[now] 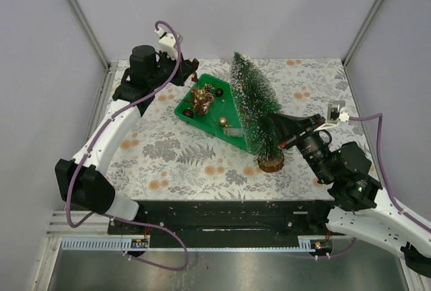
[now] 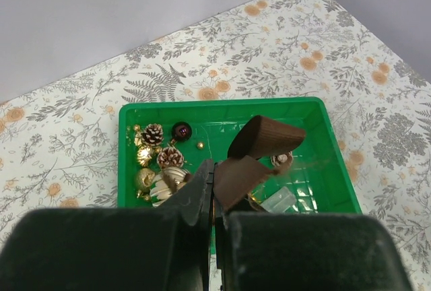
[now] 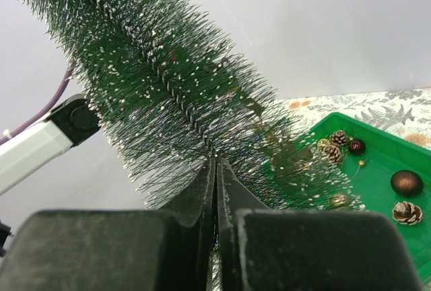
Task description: Decorate the small christmas tree
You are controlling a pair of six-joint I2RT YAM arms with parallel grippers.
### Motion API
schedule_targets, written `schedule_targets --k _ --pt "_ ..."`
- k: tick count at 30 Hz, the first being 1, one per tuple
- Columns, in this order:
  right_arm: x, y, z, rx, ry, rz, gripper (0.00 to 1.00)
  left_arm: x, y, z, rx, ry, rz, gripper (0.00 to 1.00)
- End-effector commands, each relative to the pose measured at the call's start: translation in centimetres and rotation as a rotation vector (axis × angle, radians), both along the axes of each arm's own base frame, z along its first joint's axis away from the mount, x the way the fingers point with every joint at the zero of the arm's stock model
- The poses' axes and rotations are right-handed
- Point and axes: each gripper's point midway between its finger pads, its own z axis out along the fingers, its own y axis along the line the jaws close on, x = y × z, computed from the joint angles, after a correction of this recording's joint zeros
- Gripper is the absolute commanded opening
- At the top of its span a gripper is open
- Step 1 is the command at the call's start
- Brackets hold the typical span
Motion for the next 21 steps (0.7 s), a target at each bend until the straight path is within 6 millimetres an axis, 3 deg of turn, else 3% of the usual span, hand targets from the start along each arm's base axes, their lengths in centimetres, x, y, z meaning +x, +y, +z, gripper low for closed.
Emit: schedule_targets --k 1,5,12,19,21 --pt "-0.8 0.9 1.1 0.077 -0.018 0.069 0.0 1.9 -0.4 4.4 -0.026 -0.127 0.02 0.0" --pt "-0.7 1.8 -0.1 0.06 0.006 0.093 0.0 2.8 -1.5 4.7 -0.049 -0.127 -0.003 0.0" --pt "-0.4 3.2 -4.1 0.073 0.053 0.124 0.0 3.3 -3.3 2.1 -0.04 -0.079 -0.034 0.04" --pt "-0.7 3.8 -5.6 0.095 0.074 0.161 0.0 2.3 -3.4 0.4 -0.028 -0.045 -0.019 0.48" --pt "-0.8 4.0 -5.7 0.097 0.077 0.17 0.0 2.5 -3.1 -0.4 -0.004 -0.037 0.011 0.54"
